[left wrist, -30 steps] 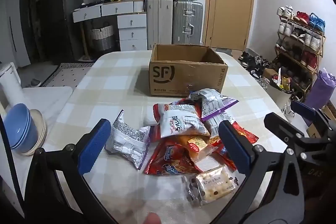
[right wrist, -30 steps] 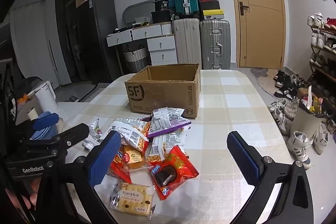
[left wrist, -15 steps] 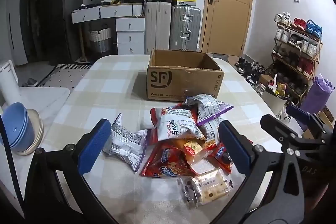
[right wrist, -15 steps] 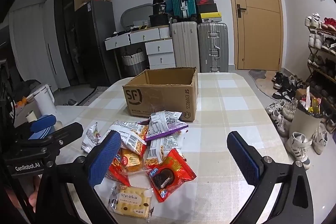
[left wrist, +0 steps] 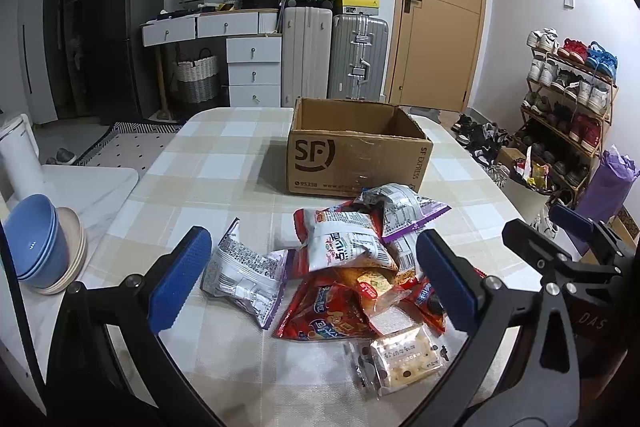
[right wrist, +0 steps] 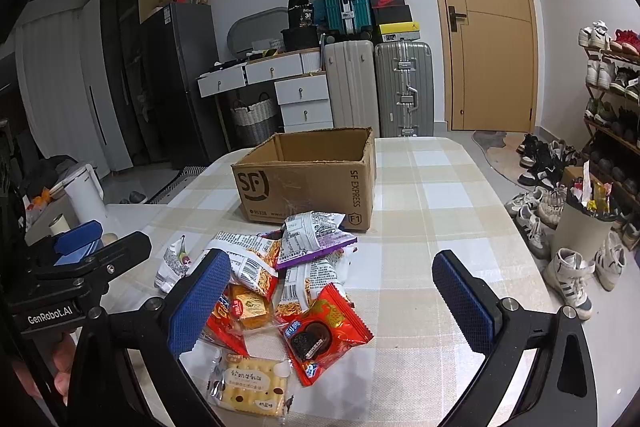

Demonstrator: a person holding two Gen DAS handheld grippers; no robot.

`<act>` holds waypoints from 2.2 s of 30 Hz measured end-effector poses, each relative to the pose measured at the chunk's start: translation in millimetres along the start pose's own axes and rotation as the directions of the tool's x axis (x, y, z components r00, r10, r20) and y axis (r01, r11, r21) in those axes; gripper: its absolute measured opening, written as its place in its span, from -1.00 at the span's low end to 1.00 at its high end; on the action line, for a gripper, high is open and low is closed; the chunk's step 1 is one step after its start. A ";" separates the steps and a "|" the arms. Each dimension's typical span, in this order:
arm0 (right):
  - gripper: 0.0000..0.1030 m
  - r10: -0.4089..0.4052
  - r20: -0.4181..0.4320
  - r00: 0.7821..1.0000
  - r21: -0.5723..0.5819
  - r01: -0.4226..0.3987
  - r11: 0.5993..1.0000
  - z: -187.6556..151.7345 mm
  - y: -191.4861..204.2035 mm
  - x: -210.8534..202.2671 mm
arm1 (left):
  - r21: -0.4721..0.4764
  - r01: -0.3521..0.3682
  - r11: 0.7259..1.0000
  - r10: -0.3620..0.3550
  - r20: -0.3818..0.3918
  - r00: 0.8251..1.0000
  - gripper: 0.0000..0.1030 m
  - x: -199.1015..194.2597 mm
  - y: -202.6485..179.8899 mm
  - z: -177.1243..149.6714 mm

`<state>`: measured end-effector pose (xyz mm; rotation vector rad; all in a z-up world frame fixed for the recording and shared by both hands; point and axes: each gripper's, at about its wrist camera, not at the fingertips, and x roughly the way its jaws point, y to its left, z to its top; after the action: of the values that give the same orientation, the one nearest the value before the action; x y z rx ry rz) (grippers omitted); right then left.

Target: Organize snacks

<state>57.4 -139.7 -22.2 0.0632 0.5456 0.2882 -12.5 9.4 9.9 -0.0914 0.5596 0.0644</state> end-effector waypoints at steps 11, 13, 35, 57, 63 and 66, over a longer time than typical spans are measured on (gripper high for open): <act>1.00 -0.001 -0.001 1.000 0.012 0.001 1.000 1.6 -1.6 0.6 | 0.008 0.002 1.000 -0.002 -0.002 1.000 0.99 0.2 -0.4 0.6; 0.99 -0.001 0.001 1.000 0.015 0.001 1.000 2.0 -1.6 0.3 | 0.008 -0.002 1.000 0.002 -0.001 1.000 0.99 0.1 -0.6 0.6; 1.00 -0.002 0.003 1.000 0.025 0.002 1.000 0.6 -2.7 2.3 | 0.012 0.000 1.000 0.000 -0.001 1.000 0.99 -0.1 -2.5 -1.0; 1.00 -0.013 -0.014 1.000 0.009 0.013 1.000 -2.5 -0.7 8.5 | 0.011 -0.006 1.000 0.006 -0.002 1.000 0.99 0.5 -2.0 -2.0; 1.00 0.012 -0.031 0.999 0.015 -0.011 1.000 -4.9 -1.0 12.8 | 0.012 -0.002 1.000 0.002 -0.007 1.000 0.99 3.4 0.2 -3.8; 1.00 -0.006 -0.050 0.999 0.012 0.006 1.000 -5.7 -2.1 16.5 | 0.014 0.003 1.000 -0.003 -0.005 1.000 0.99 2.8 2.1 -2.7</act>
<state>68.4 -137.0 -35.6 0.0667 0.5970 0.2810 -11.7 11.3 6.0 -0.0791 0.5648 0.0571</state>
